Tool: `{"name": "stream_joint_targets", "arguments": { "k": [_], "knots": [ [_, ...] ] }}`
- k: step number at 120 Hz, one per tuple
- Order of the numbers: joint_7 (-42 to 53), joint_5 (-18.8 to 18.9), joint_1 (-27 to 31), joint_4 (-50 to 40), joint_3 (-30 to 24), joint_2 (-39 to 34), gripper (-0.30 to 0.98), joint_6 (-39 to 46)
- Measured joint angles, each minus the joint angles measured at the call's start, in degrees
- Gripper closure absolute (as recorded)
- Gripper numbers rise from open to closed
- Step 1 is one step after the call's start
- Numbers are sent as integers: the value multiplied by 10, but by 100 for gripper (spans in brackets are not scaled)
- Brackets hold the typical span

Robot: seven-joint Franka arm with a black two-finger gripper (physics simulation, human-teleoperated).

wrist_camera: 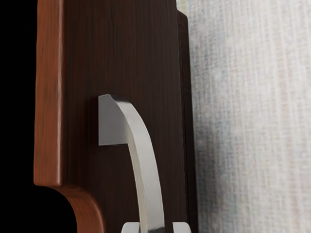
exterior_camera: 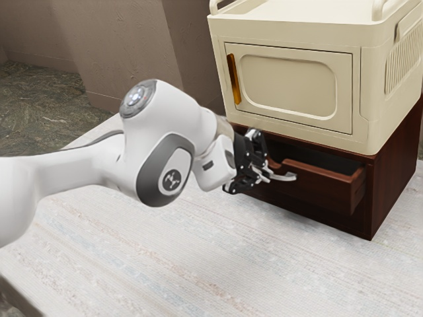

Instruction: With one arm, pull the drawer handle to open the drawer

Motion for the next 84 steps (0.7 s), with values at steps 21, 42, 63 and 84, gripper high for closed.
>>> {"name": "stream_joint_targets", "arguments": {
  "k": [21, 42, 63, 84],
  "knots": [
    [0, 0, 0, -14, 0, -10, 70, 0],
    [0, 1, -1, -26, 1, -24, 71, -2],
    [0, 1, -2, -40, 0, -34, 70, -2],
    [0, 1, -2, -53, 0, -48, 71, -3]
  ]
}}
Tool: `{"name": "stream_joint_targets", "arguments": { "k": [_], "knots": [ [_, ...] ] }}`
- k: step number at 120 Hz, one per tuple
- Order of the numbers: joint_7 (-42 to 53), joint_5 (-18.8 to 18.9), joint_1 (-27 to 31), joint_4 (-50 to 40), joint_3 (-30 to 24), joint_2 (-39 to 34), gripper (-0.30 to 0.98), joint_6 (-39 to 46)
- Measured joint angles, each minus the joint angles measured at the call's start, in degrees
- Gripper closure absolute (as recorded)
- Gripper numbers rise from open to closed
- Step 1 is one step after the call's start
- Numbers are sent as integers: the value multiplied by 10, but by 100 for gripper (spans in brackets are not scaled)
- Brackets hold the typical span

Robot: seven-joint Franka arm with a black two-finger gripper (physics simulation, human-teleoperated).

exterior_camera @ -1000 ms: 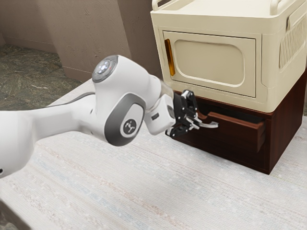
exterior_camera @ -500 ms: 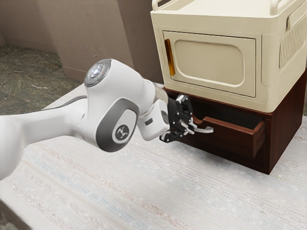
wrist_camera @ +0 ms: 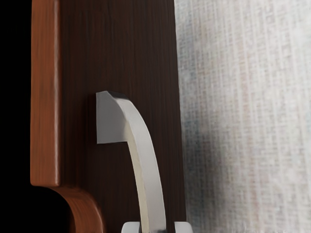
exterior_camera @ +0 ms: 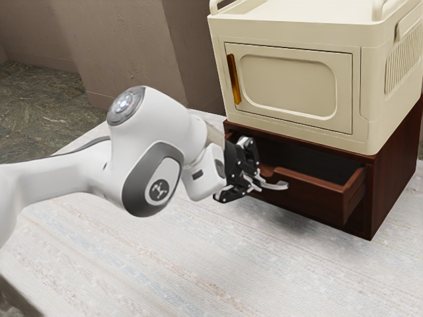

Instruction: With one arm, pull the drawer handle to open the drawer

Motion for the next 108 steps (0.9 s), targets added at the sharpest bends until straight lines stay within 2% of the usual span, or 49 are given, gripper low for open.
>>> {"name": "stream_joint_targets", "arguments": {
  "k": [108],
  "knots": [
    [2, 0, 4, -61, 2, -66, 73, -9]
  ]
}}
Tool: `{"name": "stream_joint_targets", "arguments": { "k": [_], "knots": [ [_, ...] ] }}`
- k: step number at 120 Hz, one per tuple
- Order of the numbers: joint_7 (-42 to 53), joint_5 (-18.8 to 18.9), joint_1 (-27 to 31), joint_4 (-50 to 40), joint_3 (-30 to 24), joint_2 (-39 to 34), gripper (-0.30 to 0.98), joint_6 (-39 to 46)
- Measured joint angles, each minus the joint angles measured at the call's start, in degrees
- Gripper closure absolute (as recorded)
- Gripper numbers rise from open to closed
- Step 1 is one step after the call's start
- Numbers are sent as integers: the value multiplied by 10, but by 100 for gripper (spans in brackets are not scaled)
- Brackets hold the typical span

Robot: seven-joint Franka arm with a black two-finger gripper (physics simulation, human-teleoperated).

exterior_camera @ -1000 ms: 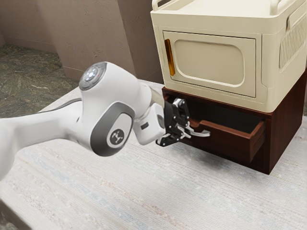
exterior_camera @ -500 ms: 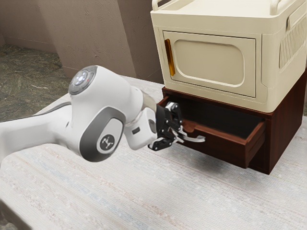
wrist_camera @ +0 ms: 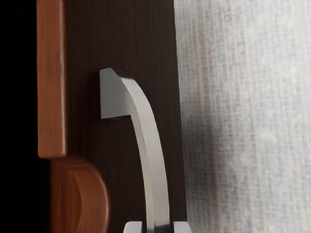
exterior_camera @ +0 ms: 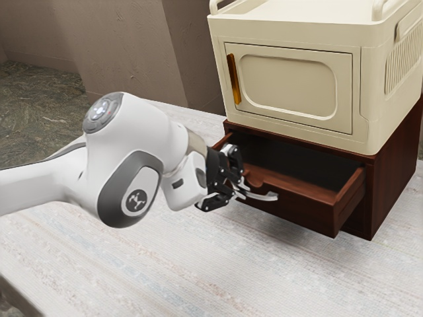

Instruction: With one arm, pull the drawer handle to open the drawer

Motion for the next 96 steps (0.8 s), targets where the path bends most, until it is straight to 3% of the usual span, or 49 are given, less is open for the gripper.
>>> {"name": "stream_joint_targets", "arguments": {
  "k": [96],
  "knots": [
    [5, -1, -1, -7, -3, -20, 73, -28]
  ]
}}
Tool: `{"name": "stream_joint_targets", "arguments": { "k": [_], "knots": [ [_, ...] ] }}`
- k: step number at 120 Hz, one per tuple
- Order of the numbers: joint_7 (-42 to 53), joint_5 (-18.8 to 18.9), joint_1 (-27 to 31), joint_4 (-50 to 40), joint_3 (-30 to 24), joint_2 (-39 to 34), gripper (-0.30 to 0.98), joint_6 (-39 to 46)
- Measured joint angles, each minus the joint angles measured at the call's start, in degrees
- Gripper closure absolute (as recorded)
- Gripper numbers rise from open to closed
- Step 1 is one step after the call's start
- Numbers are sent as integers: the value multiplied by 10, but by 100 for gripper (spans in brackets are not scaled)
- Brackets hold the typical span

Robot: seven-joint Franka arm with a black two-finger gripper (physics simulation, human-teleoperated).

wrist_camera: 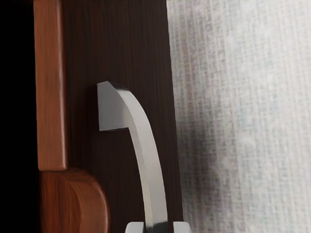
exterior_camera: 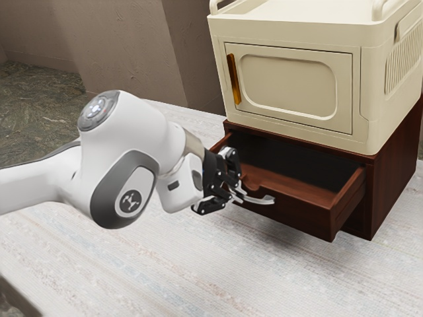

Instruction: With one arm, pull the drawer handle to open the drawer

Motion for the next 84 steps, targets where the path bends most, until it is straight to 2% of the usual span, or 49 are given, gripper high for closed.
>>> {"name": "stream_joint_targets", "arguments": {
  "k": [48, 69, 76, 84],
  "knots": [
    [1, 0, -1, -9, 0, -18, 74, -13],
    [1, 0, -1, -9, 5, -62, 70, -41],
    [3, 0, -1, -4, 11, -94, 66, -66],
    [5, 0, -1, 18, 20, -138, 53, -123]
  ]
}}
